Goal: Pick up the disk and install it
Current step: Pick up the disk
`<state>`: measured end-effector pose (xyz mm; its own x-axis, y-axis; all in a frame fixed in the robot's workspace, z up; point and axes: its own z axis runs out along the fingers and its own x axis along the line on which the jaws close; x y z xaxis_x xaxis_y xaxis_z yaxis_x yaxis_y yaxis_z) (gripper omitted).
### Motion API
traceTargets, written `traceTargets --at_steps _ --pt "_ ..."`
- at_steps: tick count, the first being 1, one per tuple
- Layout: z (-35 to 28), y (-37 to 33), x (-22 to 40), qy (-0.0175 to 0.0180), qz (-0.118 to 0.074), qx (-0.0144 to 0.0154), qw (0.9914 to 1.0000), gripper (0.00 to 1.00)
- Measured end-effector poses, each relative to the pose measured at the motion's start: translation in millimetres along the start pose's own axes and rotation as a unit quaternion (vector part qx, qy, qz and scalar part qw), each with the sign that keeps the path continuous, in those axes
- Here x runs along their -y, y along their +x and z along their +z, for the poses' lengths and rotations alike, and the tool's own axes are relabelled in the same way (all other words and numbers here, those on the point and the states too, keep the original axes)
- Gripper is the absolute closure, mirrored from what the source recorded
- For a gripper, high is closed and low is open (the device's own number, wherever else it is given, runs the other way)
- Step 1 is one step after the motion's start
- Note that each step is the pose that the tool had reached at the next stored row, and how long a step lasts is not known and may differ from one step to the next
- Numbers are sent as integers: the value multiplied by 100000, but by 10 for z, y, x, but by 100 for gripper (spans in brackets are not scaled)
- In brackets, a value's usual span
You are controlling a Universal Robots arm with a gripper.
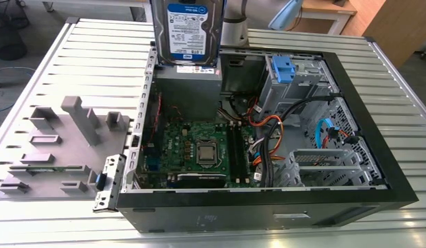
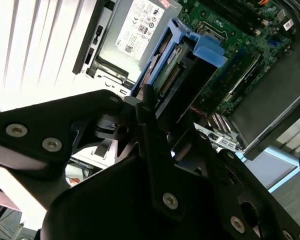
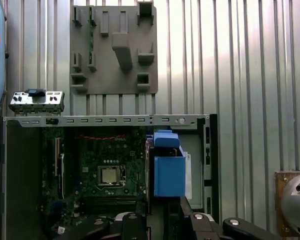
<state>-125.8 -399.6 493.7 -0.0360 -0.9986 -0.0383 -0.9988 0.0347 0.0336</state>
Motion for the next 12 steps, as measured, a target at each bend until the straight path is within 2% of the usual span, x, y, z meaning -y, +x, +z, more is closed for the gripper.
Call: traceTargets --at_steps 12 --pt "-9 -10 276 -5 3 -3 100000 65"
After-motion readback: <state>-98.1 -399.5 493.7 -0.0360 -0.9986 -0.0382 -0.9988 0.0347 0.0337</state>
